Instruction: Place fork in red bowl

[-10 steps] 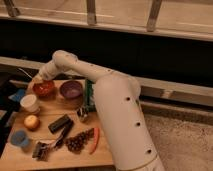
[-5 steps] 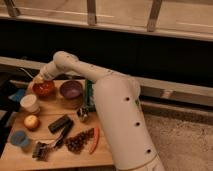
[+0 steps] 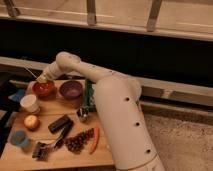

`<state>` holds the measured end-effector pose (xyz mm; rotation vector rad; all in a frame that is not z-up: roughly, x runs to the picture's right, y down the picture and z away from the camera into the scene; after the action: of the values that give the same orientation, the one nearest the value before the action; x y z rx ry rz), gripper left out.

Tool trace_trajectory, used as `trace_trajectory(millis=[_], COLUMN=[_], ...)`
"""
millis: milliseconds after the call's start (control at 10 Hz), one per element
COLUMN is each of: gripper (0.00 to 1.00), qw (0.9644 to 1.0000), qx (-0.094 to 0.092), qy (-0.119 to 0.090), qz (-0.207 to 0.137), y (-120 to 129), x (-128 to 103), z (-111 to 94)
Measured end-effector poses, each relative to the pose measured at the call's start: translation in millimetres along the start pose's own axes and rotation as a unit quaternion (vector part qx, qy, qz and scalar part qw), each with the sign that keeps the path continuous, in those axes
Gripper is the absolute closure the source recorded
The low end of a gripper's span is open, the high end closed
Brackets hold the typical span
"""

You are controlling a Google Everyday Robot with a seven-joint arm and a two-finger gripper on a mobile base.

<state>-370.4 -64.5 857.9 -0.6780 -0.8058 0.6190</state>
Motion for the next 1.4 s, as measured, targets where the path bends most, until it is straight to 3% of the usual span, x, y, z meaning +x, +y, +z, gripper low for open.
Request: trace_trajectory(millis=[600,900,1000,1400], gripper=[1.0,0.97,0.91,0.51], qw=[0.9991,0.9989,0.999,0.999], qx=[0.0,-0.004,-0.007,-0.023], qy=[0.04,0.041,0.04,0.027], qz=[0.016,0.021,0.021,0.026], y=[-26,-46,-46,-46], x=[23,36,36,40], z=[19,29,34,40])
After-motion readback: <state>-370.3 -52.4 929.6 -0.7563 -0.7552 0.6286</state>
